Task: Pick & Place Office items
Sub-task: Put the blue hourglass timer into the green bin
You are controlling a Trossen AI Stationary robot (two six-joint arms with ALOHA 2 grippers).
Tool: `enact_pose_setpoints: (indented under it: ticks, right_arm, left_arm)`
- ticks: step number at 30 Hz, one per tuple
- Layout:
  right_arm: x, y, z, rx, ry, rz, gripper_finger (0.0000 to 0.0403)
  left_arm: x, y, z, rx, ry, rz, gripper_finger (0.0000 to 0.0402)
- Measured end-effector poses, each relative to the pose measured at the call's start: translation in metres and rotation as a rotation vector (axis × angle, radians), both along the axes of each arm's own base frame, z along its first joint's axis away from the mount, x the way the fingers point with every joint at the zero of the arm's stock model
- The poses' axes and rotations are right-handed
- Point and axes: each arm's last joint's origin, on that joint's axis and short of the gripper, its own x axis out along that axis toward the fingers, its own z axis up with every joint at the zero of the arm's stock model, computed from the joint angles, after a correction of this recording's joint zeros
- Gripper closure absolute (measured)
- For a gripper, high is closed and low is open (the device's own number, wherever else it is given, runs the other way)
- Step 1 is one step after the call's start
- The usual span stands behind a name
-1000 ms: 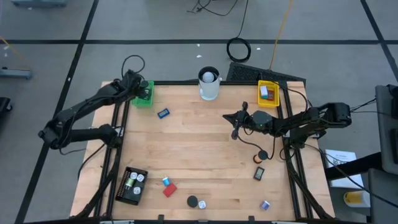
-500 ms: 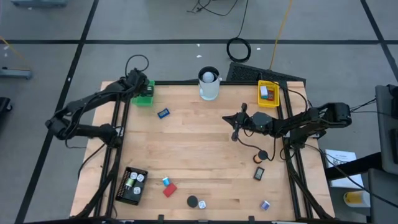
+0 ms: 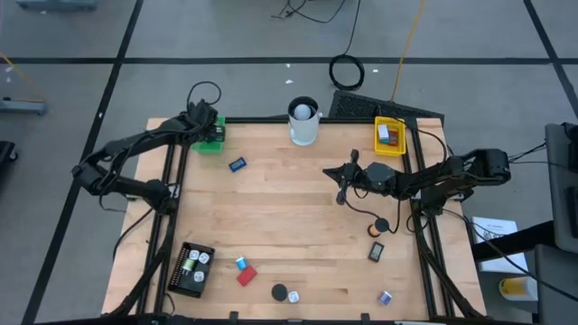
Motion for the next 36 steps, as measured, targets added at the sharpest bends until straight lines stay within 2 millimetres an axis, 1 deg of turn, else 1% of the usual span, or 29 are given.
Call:
enact_pose_setpoints:
  ticks: [10,15,20,22,24,31,36]
  right_arm:
    - [0.0,0.0,0.0,0.0,0.0,0.0,0.0399]
    - [0.0,0.0,-0.0001,0.0,0.001,0.0,0.0399]
    - [0.0,0.0,-0.0001,0.0,0.001,0.0,0.0399]
    - [0.0,0.0,0.0,0.0,0.001,0.0,0.0399]
    - [0.0,0.0,-0.0001,0.0,0.001,0.0,0.0399]
    - [0.0,0.0,-0.0001,0.0,0.001,0.0,0.0399]
    - [0.0,0.0,-0.0001,0.0,0.001,0.0,0.0399]
  left_arm:
    - [0.0005,0.0045,-0.0053,-0.008,0.009,0.007,0.0192]
    - [0.0007,0.0061,-0.0044,0.011,-0.004,0.025,0.0179]
    - [0.0005,0.0067,-0.0039,0.025,0.002,0.035,0.0189]
    - [0.0005,0.0066,-0.004,0.023,0.005,0.031,0.0186]
    - [0.0003,0.0062,-0.0043,0.015,0.018,0.012,0.0173]
    - [0.0001,0.0054,-0.0049,-0.002,0.051,-0.04,0.011]
    - [0.0001,0.0053,-0.0049,-0.005,0.078,-0.075,0.0088]
